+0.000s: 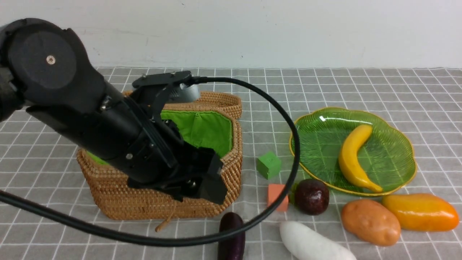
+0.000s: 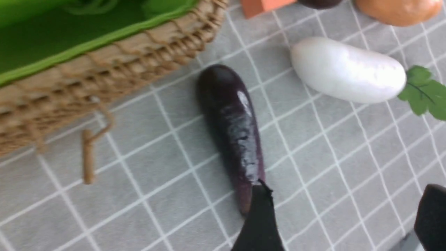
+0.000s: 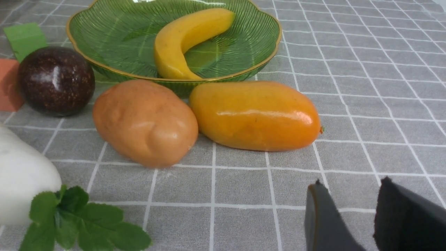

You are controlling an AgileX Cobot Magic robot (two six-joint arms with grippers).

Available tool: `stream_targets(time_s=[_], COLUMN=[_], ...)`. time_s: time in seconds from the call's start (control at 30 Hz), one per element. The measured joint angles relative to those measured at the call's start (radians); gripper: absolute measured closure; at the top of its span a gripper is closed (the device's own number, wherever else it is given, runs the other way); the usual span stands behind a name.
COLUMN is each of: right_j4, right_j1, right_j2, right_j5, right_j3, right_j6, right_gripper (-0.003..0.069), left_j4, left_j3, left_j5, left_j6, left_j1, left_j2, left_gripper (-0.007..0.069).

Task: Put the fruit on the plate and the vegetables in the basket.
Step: Use the left arm to grab an eggplant and put it into the left basket

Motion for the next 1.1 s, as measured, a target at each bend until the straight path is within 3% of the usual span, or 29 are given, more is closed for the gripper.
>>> stream_targets(time_s=[0.3,0.47,0.53,0.7,1.0,1.1], right_j4=[0.000,0.000,0.000,0.000,0.000,0.000], right_j1=[0.000,0.000,0.000,0.000,0.000,0.000], right_j2=[0.000,0.000,0.000,0.000,0.000,0.000], right_j5=[0.000,0.000,0.000,0.000,0.000,0.000], right_j3=[0.000,0.000,0.000,0.000,0.000,0.000], right_j6=[0.000,0.000,0.000,0.000,0.000,0.000], right_gripper=[0.0418,0.0418,0.0418,0.0418,0.0418,0.0418], left_j4=[-0.002,0.075,0.144,0.270,0.295,0.312], left_j3=[-0.004,-0.008,-0.008,-0.008,-0.008,-0.008], left_j5=[0.103,0.116,0.106,0.087,-0.024,-0.076], left_j6=[0.055,0.044,-0.004,-0.161,-0.492,-0.527], left_j1=[-0.050,-0.216,-0.274,-0.286,-0.286,-0.286], left_j2=[-0.021,-0.032,-0.009,0.097,0.284,0.313], left_gripper=[0.0082,0.0082,0.0082,0.0082,0.0084,0.0085])
